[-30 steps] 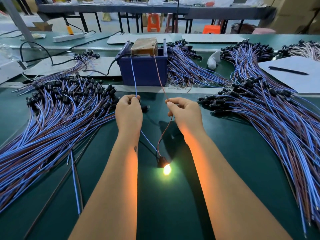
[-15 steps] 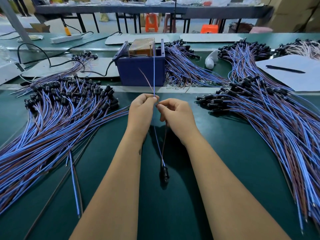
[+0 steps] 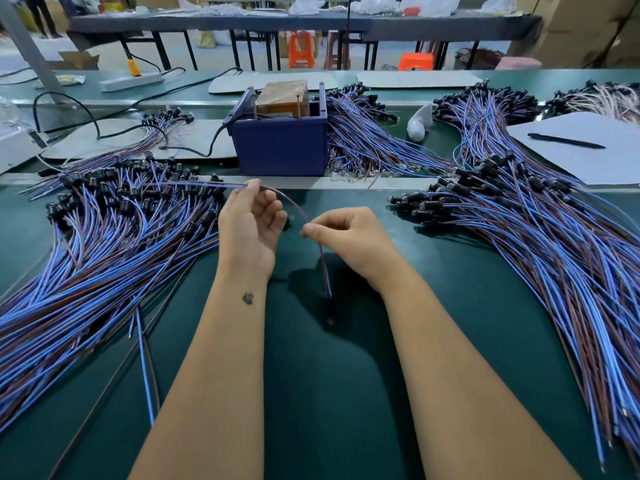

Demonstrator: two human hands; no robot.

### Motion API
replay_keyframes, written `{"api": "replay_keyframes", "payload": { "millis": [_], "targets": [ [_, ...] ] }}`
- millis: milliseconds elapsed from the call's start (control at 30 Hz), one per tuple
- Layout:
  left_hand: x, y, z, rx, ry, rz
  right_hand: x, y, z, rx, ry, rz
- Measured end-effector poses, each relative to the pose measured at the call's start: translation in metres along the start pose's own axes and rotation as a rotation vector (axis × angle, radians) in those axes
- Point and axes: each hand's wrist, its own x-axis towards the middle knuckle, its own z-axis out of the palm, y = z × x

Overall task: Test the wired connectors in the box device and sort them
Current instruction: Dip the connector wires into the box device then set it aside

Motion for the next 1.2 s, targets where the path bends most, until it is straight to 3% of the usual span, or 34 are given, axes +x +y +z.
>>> {"api": "replay_keyframes", "payload": {
  "millis": [167,400,567,833,1033,1133,1200],
  "targets": [
    [-0.001,0.001,0.000,0.011,-0.013,-0.036,0.003,0.000,-0.002,-0.172,0.413,-0.188],
    [-0.001,-0.020,0.007,0.579,-0.062,0.034,0.004,-0.004,-0.015,0.480,0.594,-0.051],
    [-0.004,-0.031,0.007,0.846,-0.153,0.125,0.007,-0.002,-0.024,0.310,0.754,-0.082],
    [-0.017,-0.044,0.014,1.191,-0.218,0.323,-0.001,-0.004,-0.019,0.054,0.733,-0.096],
    [-0.033,-0.046,0.023,1.040,-0.281,0.467,-0.014,-0.010,-0.036,-0.186,0.513,-0.233],
    [-0.047,-0.052,0.032,0.995,-0.346,0.543,-0.017,-0.010,-0.064,-0.280,0.508,-0.200],
    [-0.062,-0.060,0.043,1.042,-0.478,0.631,-0.019,-0.008,-0.086,-0.328,0.507,-0.169]
  ]
}}
